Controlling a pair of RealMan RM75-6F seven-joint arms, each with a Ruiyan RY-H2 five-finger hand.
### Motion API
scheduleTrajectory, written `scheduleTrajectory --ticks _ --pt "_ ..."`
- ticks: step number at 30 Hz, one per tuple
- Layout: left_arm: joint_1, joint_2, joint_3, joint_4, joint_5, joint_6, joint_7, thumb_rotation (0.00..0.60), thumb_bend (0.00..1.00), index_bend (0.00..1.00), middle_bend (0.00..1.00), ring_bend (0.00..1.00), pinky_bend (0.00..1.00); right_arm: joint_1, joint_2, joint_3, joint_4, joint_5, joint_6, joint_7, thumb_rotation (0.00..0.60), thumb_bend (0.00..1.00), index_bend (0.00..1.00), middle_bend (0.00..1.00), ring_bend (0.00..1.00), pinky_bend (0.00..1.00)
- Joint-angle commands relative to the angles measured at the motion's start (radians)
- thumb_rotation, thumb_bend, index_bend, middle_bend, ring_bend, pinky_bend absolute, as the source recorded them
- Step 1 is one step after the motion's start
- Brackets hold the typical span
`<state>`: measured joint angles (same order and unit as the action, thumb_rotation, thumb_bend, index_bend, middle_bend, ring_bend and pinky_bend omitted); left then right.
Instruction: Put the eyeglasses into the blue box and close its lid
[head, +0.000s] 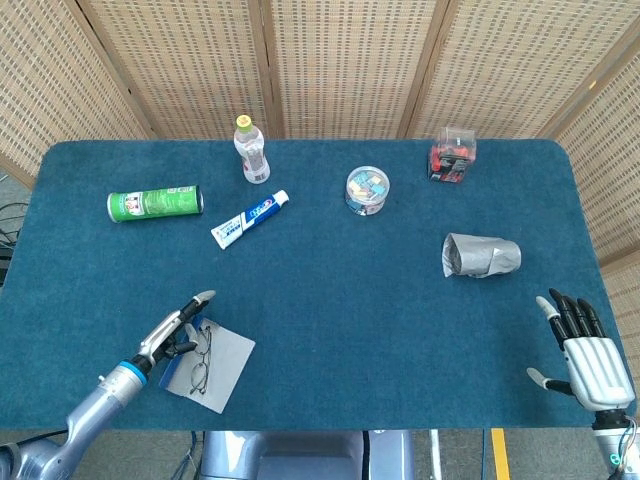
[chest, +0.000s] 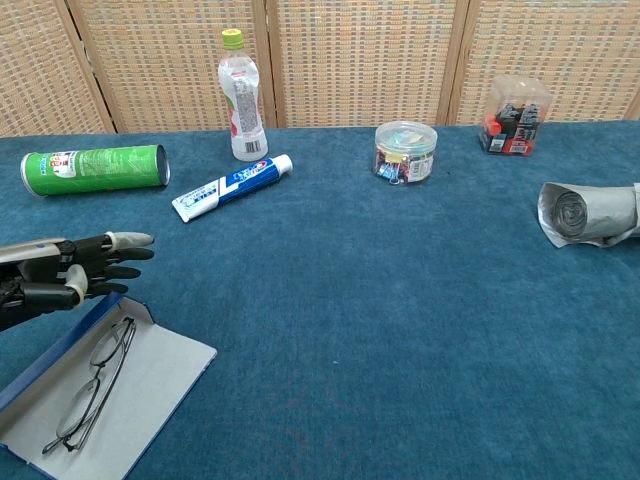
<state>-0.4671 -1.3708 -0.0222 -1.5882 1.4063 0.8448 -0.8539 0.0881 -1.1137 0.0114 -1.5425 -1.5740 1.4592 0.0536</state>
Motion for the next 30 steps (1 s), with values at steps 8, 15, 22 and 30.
scheduleTrajectory --ticks 8,15,22,30 --pt "-0.027 -0.008 -0.013 -0.069 -0.017 -0.012 0.101 0.6 1.0 0.0 0.0 0.0 0.0 0.0 0.0 0.0 0.0 0.001 0.0 0.002 0.6 0.0 0.0 0.0 0.0 0.0" --pt "-0.048 0.002 -0.007 -0.122 -0.009 -0.034 0.153 0.6 1.0 0.0 0.0 0.0 0.0 0.0 0.0 0.001 -0.001 0.002 -0.002 0.003 0.6 0.0 0.0 0.0 0.0 0.0" --pt "-0.014 0.038 0.023 -0.107 0.139 0.107 0.243 0.6 0.65 0.0 0.0 0.0 0.0 0.001 0.001 0.001 0.0 0.002 -0.002 0.003 0.6 0.0 0.0 0.0 0.0 0.0" --pt "0.013 0.069 0.099 0.007 0.327 0.224 0.517 0.6 0.0 0.0 0.0 0.0 0.0 0.0 0.0 0.001 -0.002 0.001 0.001 -0.001 0.6 0.0 0.0 0.0 0.0 0.0"
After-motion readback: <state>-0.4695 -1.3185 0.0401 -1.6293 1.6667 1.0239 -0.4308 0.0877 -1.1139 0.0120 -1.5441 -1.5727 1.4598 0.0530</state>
